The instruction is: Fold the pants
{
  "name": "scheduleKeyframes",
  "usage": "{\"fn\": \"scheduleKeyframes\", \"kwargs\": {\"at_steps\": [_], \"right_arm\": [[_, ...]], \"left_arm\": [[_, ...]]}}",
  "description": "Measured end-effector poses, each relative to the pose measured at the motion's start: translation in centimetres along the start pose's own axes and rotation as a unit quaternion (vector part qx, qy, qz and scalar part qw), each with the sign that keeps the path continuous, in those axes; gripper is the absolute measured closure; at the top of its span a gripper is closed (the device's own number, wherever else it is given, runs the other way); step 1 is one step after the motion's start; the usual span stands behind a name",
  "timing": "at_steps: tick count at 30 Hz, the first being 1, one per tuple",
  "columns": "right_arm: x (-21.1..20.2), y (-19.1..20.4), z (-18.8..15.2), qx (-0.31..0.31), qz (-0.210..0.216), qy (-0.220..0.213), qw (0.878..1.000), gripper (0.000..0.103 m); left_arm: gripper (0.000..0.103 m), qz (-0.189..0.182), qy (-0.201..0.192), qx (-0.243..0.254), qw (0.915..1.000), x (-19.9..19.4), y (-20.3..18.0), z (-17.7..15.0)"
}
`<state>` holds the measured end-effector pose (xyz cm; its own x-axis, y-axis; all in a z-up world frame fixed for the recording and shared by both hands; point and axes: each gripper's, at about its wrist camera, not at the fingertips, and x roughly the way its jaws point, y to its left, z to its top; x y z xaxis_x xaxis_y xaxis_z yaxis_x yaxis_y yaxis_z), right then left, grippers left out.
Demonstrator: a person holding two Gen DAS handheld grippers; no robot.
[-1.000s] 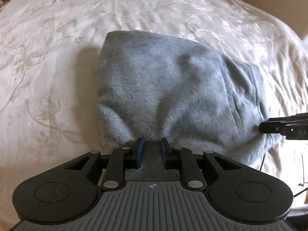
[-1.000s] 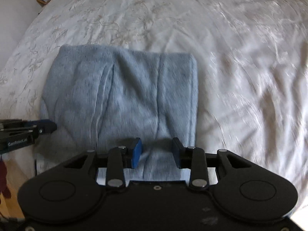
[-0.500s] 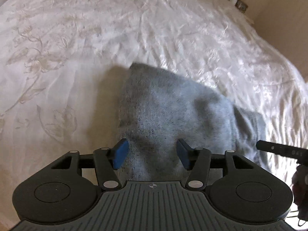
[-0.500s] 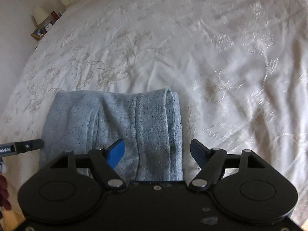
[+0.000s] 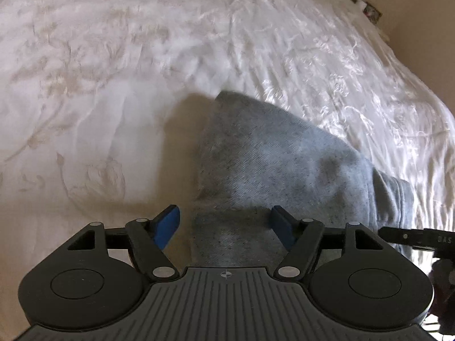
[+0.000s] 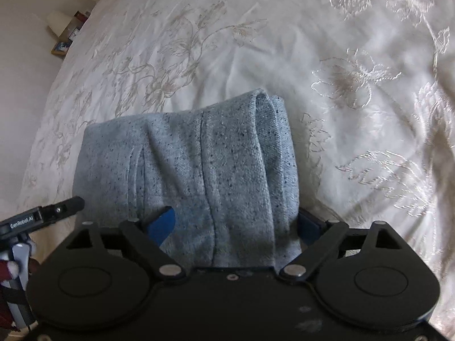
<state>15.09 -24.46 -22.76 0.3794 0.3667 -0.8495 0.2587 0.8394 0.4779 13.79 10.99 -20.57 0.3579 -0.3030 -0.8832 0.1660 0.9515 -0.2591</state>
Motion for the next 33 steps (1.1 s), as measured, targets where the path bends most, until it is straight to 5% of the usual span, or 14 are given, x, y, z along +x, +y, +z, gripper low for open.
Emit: {"fn": "scheduleKeyframes", "kwargs": {"at_steps": [4, 12, 24, 33], "right_arm": [[0.9, -0.2, 0.6, 0.012, 0.01, 0.009, 1.0, 0.0], [2.7, 0.4, 2.0, 0.02, 0.007, 0.014, 1.0, 0.0], [3.5, 0.5, 3.0, 0.027, -0.002, 0.036, 0.999, 0.0], [2.9, 1.2, 2.7, 0.032, -0.018, 0.029, 0.999, 0.001]], "left_arm": [[0.032, -0.03, 0.03, -0.006, 0.9991, 1.8, 0.3, 0.7], [0.001, -0.075, 0.071, -0.007, 0.9946, 5.5, -0.6, 1.9], [0.004, -0.035, 0.088, 0.01, 0.9954, 5.7, -2.1, 2.3], [0.024, 0.014, 0.08, 0.022, 0.9965, 5.1, -4.6, 2.0]]}}
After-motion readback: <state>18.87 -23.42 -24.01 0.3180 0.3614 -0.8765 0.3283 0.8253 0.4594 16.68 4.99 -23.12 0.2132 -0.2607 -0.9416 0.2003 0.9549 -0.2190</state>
